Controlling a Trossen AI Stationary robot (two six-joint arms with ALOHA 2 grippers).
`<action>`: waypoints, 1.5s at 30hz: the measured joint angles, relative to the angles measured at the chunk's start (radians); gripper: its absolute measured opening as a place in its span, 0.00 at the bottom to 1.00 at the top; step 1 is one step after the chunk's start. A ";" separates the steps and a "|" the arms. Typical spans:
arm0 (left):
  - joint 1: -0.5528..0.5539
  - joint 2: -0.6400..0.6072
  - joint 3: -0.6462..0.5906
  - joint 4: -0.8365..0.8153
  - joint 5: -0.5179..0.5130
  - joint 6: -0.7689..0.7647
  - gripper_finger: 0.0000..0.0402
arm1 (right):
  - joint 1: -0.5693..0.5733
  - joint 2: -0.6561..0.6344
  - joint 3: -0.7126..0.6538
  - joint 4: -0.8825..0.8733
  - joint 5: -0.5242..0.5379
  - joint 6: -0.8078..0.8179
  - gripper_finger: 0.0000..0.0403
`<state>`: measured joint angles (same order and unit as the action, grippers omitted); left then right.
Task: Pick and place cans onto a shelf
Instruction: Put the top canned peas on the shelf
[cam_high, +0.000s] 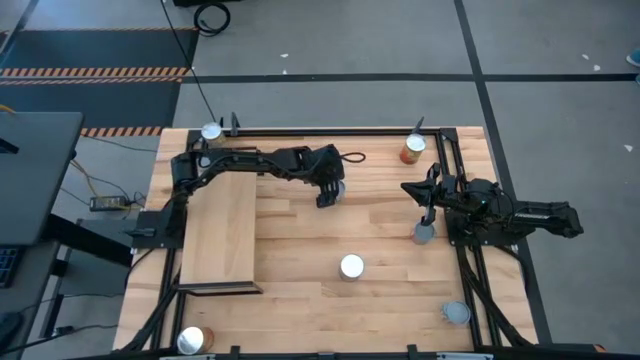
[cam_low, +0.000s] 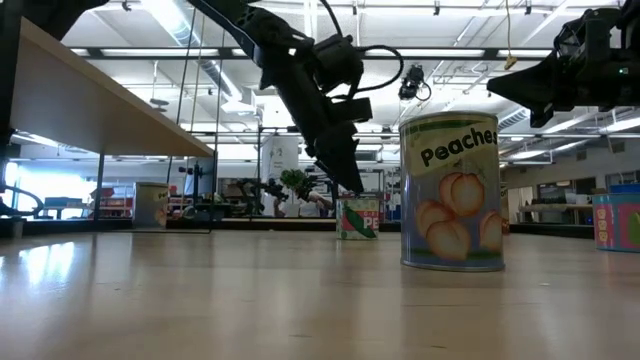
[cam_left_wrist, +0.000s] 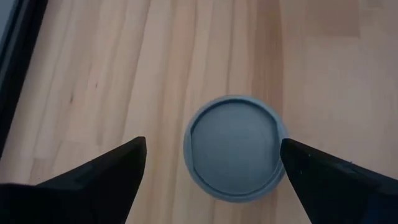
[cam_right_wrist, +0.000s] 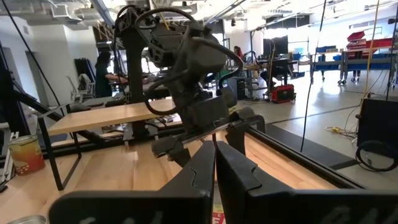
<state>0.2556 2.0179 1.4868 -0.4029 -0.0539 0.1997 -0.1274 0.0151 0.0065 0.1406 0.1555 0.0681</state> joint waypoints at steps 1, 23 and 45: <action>0.004 0.006 0.000 0.010 0.011 0.002 0.93 | 0.000 0.000 0.000 0.000 0.000 0.000 0.05; 0.016 0.073 -0.002 0.083 0.078 0.023 0.94 | 0.000 0.000 0.000 0.000 -0.003 0.000 0.05; -0.002 0.092 0.000 0.086 0.113 0.041 0.71 | 0.000 0.000 0.000 0.004 0.000 0.000 0.05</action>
<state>0.2540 2.1102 1.4864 -0.3169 0.0593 0.2411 -0.1275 0.0147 0.0063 0.1446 0.1555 0.0681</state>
